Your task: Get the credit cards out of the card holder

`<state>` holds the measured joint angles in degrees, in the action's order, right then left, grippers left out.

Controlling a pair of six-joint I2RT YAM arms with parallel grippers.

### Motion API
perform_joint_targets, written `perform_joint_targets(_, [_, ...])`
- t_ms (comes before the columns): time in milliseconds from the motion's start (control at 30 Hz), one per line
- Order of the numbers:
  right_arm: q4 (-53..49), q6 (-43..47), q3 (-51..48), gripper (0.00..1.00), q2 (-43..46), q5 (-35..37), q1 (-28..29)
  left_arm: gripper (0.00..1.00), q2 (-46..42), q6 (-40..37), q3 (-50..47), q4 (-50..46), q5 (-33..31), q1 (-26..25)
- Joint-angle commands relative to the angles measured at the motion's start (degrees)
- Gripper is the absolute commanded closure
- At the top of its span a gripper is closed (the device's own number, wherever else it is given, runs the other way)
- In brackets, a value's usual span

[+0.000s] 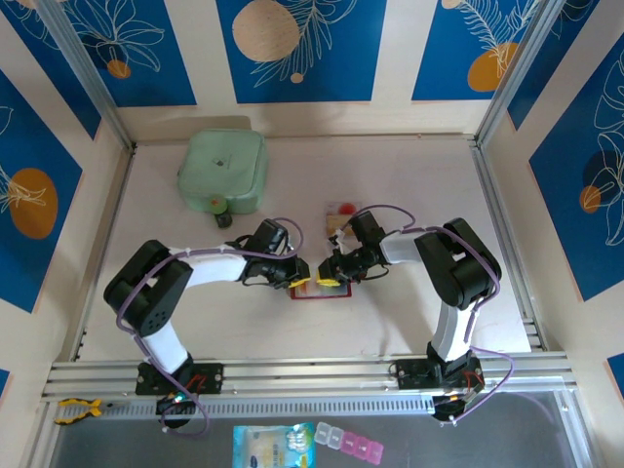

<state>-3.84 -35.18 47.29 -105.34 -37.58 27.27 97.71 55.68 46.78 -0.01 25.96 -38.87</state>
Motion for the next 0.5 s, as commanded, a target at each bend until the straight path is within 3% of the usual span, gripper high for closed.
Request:
perform_joint_targets(0, [-1.2,-0.7,-1.3,0.82,-1.4,0.2,-0.2,0.79,1.2,0.9,1.2,1.7,1.9,-0.8])
perform_joint_targets(467, [-4.1,-1.1,-0.6,0.76,7.8,1.9,-0.6,0.82,-0.6,1.1,2.8,1.0,2.0,-0.9])
